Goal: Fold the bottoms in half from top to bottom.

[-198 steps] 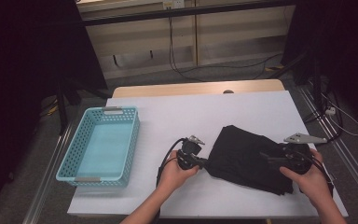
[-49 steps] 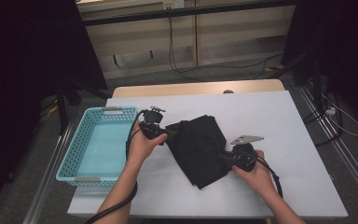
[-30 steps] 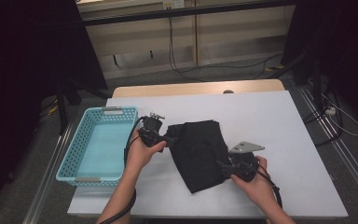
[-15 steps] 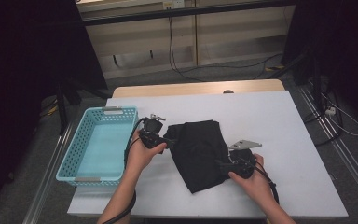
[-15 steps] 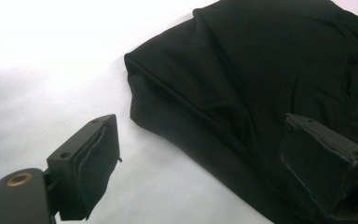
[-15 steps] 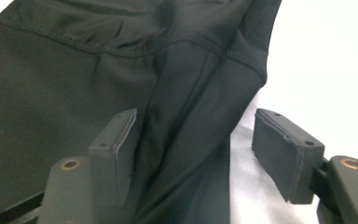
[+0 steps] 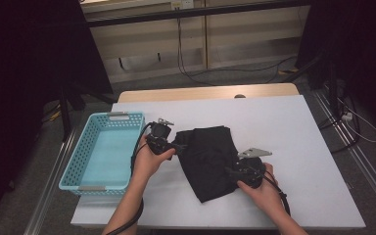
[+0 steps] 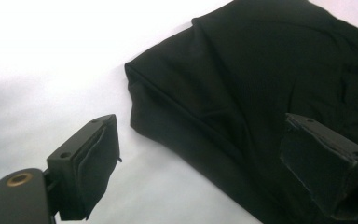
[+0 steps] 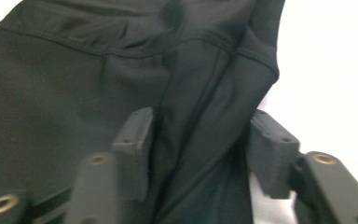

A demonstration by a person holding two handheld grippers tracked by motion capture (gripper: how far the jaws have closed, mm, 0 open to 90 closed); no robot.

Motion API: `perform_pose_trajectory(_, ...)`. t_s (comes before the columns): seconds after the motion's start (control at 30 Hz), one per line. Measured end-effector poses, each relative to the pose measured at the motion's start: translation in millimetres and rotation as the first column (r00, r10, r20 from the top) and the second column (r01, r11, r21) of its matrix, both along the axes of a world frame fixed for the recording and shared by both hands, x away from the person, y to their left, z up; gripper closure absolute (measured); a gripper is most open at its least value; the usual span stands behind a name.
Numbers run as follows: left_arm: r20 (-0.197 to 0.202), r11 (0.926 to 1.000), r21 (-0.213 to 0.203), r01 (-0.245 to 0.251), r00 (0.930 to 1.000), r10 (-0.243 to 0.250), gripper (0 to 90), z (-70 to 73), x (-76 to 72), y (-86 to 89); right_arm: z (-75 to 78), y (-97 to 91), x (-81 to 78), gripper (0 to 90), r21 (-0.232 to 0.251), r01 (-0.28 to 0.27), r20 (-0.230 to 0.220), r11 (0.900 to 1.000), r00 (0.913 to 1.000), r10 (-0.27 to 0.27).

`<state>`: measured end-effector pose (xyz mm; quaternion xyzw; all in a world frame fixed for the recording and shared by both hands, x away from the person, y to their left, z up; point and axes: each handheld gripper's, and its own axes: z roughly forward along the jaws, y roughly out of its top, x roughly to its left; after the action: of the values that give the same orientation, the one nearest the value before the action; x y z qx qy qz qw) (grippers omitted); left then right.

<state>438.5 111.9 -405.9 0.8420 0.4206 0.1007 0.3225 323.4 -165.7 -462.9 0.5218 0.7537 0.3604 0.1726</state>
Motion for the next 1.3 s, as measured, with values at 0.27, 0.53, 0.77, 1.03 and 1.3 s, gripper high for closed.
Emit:
perform_pose_trajectory(0.27, -0.002, 1.0, -0.006, -0.001, 1.0, 0.001, 12.8, -1.3, 2.4, 0.2, 0.1, 7.0, 1.1, 76.1, 0.04, -0.03, -0.005, 0.9987, 0.9995, 0.03)
perform_pose_trajectory(0.53, 0.002, 0.999, -0.043, -0.012, 0.9999, 0.013, 9.1, -1.8, 6.4, 3.3, 1.2, 5.7, 1.7, 78.3, 0.108, -0.042, -0.013, 0.9932, 0.999, 0.044)
perform_pose_trajectory(0.77, -0.01, 0.9985, -0.045, -0.031, 0.9995, 0.03, 7.0, -3.1, 10.1, 8.1, 7.8, 4.2, -2.2, 78.6, 0.118, -0.047, 0.003, 0.9919, 0.9989, 0.047)
perform_pose_trajectory(1.03, -0.017, 0.9955, -0.038, -0.087, 0.9961, 0.086, 7.1, -0.6, 10.4, 11.4, 7.5, 5.4, -4.7, 78.7, 0.101, -0.056, 0.024, 0.9933, 0.9983, 0.054)
perform_pose_trajectory(1.3, -0.007, 0.9932, -0.009, -0.116, 0.9932, 0.116, 9.2, -8.8, 14.8, 13.0, 8.8, 4.4, -6.7, 78.7, 0.108, -0.051, 0.028, 0.9929, 0.9985, 0.048)
